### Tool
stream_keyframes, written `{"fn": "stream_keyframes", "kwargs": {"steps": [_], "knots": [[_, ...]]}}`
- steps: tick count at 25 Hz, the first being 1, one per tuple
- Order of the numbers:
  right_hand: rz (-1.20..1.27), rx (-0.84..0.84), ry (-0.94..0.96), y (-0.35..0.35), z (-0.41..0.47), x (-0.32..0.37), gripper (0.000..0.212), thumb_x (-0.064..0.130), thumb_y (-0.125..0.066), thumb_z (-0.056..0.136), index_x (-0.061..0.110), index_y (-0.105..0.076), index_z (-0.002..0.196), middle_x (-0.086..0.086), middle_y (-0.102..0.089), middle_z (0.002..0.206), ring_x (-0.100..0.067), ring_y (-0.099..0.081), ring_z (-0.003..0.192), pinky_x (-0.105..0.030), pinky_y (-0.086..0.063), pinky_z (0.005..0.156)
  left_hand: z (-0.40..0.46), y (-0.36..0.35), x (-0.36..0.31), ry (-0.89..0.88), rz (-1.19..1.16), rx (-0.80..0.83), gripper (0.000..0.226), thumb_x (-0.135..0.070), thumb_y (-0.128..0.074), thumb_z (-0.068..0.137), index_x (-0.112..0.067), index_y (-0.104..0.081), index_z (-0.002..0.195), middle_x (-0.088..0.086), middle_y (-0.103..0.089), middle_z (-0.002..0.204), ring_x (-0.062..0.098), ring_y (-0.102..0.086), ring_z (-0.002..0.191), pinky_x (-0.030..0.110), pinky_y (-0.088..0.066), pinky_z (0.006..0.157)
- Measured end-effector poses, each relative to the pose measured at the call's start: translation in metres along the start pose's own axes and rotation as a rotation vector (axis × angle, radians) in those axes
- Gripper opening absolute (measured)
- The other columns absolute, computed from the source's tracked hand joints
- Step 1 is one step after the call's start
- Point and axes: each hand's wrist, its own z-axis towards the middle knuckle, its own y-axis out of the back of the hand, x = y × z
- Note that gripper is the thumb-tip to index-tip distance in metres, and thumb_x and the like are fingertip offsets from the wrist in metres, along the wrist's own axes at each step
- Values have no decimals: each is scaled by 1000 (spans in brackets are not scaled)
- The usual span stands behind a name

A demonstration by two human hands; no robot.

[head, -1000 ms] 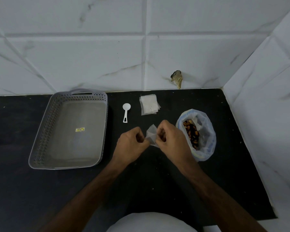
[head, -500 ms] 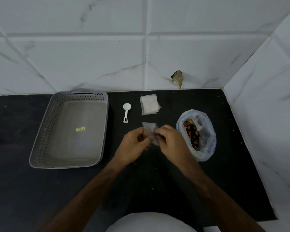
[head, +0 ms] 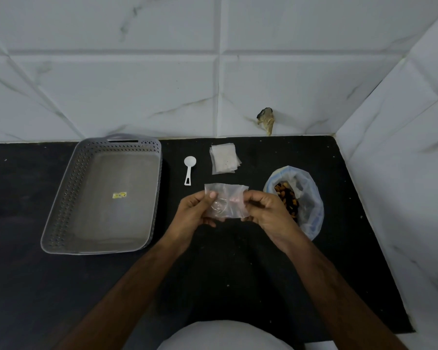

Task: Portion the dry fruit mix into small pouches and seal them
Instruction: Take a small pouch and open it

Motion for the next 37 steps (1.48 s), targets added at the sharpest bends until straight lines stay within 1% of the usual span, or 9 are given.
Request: {"fn": "stream_keyframes", "kwargs": {"steps": [3, 9, 12, 16, 21, 26, 32, 35, 37], "knots": [[-112, -12, 27, 2, -1, 2, 19, 8, -73, 89, 15, -75, 107, 1, -76, 105, -14, -73, 98, -32, -60, 83, 1, 1, -3, -65, 100, -33, 28, -27, -56, 102, -5, -72, 109, 14, -77, 96, 22, -70, 68, 28, -53, 57], [-225, -70, 113, -5, -1, 3, 26, 18, -75, 89, 16, -73, 115, 2, -72, 101, 1, -67, 84, -16, -53, 71, 4, 7, 1, 30, 136, -96, 39, -36, -54, 102, 0, -69, 103, 7, -68, 72, 16, -60, 55, 29, -44, 51], [-333, -73, 113, -3, 0, 1, 24, 20, -70, 93, 21, -71, 117, 2, -71, 99, 0, -66, 82, -16, -52, 70, 3, 8, 2, -5, 125, -113, 28, -32, -52, 103, -10, -67, 111, 5, -70, 82, 19, -63, 62, 28, -48, 54], [-225, -64, 91, -2, 0, -3, 25, 15, -74, 90, 20, -74, 115, 5, -76, 104, -9, -71, 95, -26, -59, 81, 4, 8, 2, -5, 133, -102, 25, -22, -61, 99, -20, -60, 124, 5, -72, 107, 19, -72, 90, 31, -56, 72], [-231, -78, 158, -3, 2, -8, 27, 2, -73, 88, 13, -75, 113, 4, -75, 106, -6, -71, 99, -24, -59, 80, 4, 10, 5, -46, -13, -156, 28, -7, -66, 93, -13, -64, 120, 5, -72, 94, 19, -68, 86, 34, -57, 74], [-167, -79, 160, -1, 3, -9, 29, 1, -66, 93, 13, -73, 119, 4, -75, 111, -6, -70, 106, -24, -58, 87, 4, 9, 2, 6, -48, -75, 48, -21, -76, 79, -9, -63, 123, 10, -75, 110, 26, -72, 99, 37, -58, 79], [-344, -79, 127, -2, 5, -7, 33, -2, -50, 100, 21, -71, 112, 8, -71, 109, -2, -67, 100, -19, -56, 85, 2, 7, 2, -169, 35, -122, 33, -12, -75, 84, -9, -65, 115, 11, -72, 102, 26, -68, 92, 37, -56, 74], [-296, -106, 141, -3, 8, -10, 28, -11, -47, 98, 5, -69, 91, -6, -67, 104, -22, -66, 92, -24, -52, 75, 0, 4, 5, -174, 104, -98, 29, -2, -67, 92, -12, -69, 119, 3, -74, 108, 16, -68, 90, 26, -55, 69], [-268, -87, 118, -2, 10, -18, 22, -12, -47, 96, -5, -67, 98, -11, -65, 108, -37, -59, 90, -32, -48, 72, 0, 6, 6, -180, 126, -85, 33, -1, -64, 94, -13, -67, 125, 0, -73, 117, 16, -69, 95, 25, -55, 69]]}}
